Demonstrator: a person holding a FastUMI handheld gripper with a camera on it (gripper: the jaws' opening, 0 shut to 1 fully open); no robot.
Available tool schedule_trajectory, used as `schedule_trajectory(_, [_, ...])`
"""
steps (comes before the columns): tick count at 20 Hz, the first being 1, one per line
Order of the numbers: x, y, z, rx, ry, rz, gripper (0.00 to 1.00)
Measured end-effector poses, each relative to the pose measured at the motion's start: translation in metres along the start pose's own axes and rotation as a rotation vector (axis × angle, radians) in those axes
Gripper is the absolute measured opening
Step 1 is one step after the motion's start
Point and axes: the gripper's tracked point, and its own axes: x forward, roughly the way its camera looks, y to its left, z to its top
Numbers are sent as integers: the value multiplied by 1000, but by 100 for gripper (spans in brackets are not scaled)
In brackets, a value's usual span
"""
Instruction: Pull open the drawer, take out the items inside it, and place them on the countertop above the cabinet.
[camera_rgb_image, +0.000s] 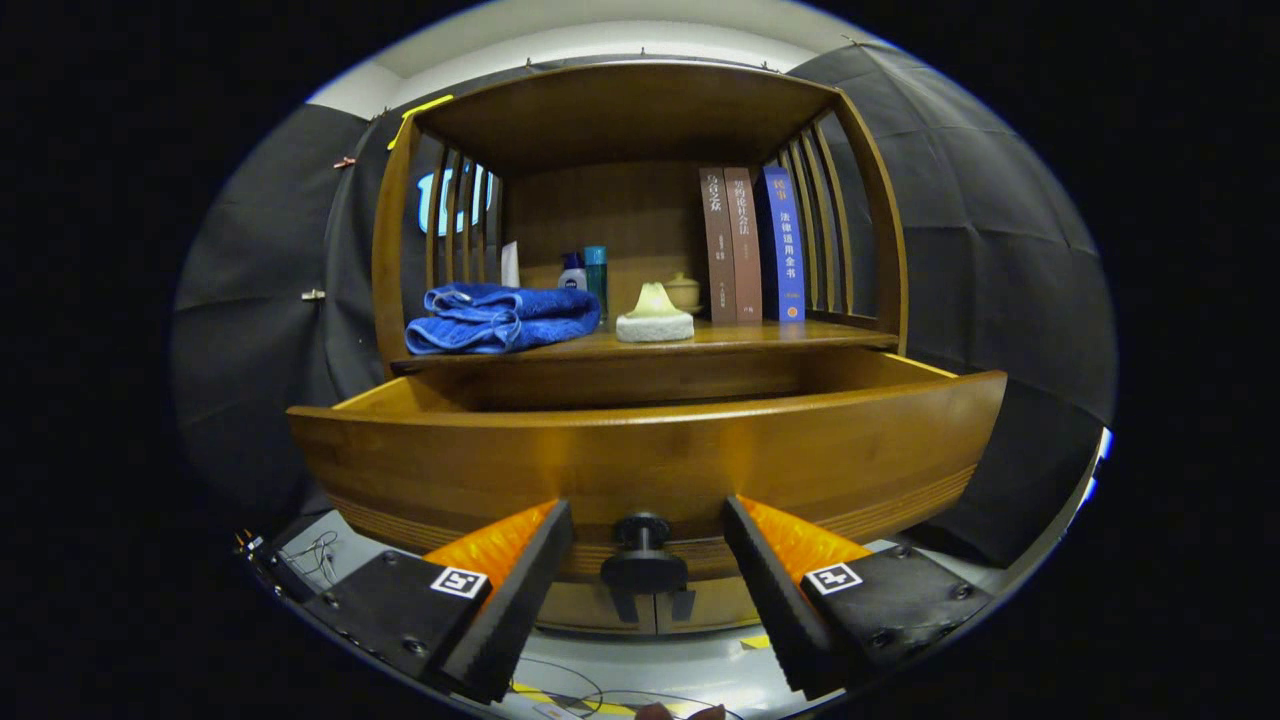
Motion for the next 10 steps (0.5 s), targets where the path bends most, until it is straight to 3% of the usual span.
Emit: schedule_trajectory(10, [74, 1, 17, -16, -4, -5, 100])
